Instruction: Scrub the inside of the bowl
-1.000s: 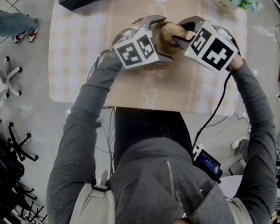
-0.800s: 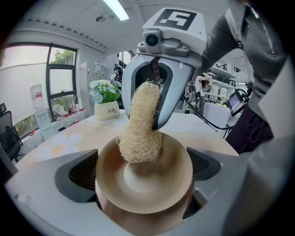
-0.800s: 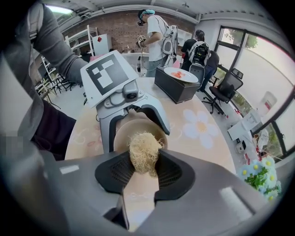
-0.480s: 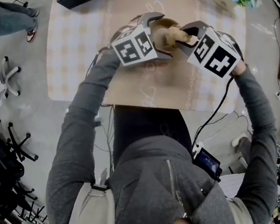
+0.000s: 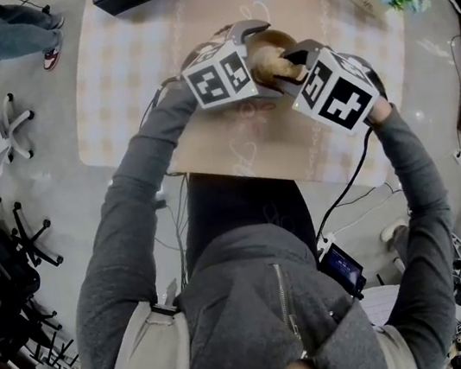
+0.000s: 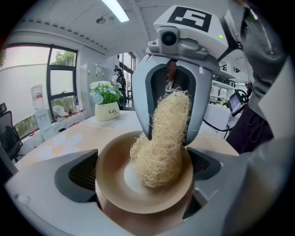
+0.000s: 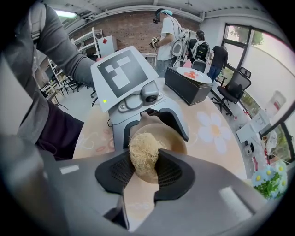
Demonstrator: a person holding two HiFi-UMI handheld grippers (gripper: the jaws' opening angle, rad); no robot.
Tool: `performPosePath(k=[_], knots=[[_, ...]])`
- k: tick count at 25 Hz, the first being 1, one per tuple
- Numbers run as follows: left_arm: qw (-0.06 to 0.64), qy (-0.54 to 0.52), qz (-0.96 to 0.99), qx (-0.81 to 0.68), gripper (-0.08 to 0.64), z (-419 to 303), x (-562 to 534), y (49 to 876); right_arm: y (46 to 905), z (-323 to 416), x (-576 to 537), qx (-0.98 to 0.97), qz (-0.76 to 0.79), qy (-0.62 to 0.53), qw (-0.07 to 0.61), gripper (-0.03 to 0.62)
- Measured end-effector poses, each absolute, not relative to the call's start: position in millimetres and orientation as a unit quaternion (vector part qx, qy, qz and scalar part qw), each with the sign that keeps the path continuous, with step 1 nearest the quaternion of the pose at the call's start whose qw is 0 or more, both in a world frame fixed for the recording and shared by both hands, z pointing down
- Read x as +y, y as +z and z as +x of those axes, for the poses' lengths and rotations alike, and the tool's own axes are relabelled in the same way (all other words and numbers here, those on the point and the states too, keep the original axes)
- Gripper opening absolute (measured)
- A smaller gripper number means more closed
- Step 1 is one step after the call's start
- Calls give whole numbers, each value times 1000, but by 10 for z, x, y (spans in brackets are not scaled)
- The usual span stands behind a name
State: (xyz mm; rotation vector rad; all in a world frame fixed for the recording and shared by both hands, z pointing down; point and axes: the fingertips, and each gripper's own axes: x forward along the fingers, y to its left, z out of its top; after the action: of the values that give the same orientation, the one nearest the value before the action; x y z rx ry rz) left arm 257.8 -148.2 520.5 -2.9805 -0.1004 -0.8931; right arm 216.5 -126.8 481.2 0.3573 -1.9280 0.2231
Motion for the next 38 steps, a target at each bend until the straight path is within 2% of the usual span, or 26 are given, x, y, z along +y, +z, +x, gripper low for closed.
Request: performPosePath(k=[19,38], knots=[[15,-282,-959,-31,598,2581,-1480,5197,4915,1919,-1424,-836,176,110,507,117],[14,-282,-959,-30,598,2582,-1484,5192,4943,2053,-1624,-823,233,68,513,117]])
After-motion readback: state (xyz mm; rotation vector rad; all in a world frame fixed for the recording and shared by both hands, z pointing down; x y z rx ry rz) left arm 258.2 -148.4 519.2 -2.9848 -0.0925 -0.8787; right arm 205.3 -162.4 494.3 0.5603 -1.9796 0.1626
